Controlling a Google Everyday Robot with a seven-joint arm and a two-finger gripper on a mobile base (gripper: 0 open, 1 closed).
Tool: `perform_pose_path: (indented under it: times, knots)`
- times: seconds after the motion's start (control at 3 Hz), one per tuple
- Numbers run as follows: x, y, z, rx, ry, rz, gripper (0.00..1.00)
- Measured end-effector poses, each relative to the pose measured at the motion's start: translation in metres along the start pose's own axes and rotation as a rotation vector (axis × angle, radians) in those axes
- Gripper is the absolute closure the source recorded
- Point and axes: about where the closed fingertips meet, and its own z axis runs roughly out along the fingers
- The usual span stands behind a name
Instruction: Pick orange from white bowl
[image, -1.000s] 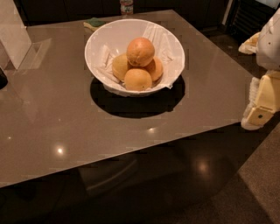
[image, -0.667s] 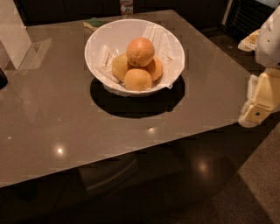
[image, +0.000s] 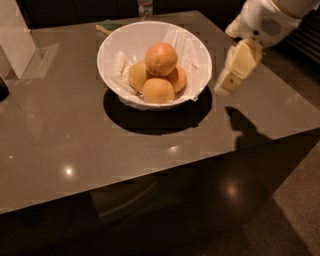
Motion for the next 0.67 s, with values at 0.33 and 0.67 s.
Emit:
perform_pose_path:
  times: [0.33, 0.67]
  knots:
    - [-0.050, -0.030, 0.037, -0.066, -0.093, -0.012, 0.00]
    - [-0.080, -0.040, 0.064, -0.116, -0.115, -0.040, 0.00]
